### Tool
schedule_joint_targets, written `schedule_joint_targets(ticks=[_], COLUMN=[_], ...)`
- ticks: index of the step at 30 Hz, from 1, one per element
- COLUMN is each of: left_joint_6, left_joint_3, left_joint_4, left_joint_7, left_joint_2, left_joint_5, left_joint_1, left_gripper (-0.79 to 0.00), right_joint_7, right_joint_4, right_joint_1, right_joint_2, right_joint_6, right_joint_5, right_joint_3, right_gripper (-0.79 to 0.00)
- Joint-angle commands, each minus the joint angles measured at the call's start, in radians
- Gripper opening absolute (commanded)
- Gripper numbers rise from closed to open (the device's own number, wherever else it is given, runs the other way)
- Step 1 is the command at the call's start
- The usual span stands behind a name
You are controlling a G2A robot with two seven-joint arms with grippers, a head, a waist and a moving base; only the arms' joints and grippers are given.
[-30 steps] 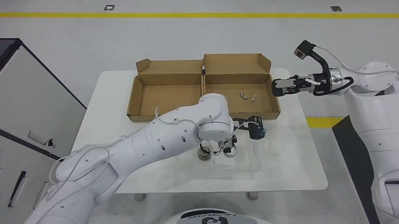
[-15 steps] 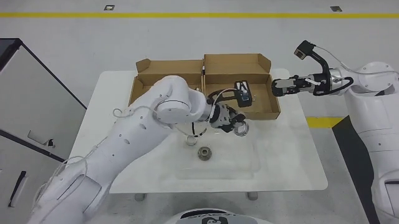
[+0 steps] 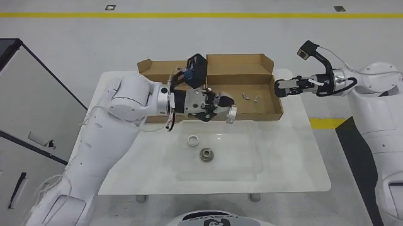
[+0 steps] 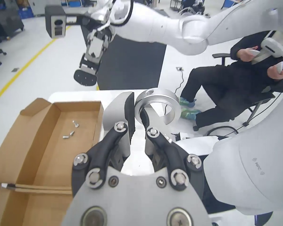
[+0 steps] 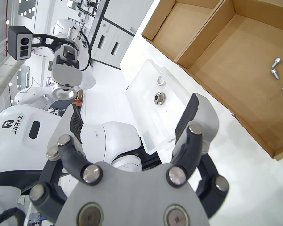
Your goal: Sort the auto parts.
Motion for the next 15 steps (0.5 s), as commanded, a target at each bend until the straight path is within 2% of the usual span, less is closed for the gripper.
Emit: schedule_joint_targets(ticks=[1, 5, 15], left_joint_6=[-0.033, -0.092, -0.083], left_joint_3=[0.000, -0.004, -0.002], left_joint_4=[0.000, 0.011, 0.006], left_joint_7=[0.033, 0.092, 0.106], left_joint_2=[0.008, 0.023, 0.023], left_joint_5=[-0.033, -0.062, -0.066], left_joint_1=[-0.003, -0.012, -0.006], left_gripper=[-0.785, -0.785, -0.785], right_joint_7=[0.000, 0.000, 0.000], right_joint_4=[0.000, 0.000, 0.000], right_joint_1=[0.000, 0.000, 0.000], right_joint_2=[0.000, 0.000, 0.000], right_joint_6=[0.000, 0.000, 0.000], right_joint_5=[0.000, 0.000, 0.000], right_joint_3=[0.000, 0.000, 0.000], right_gripper=[0.000, 0.000, 0.000])
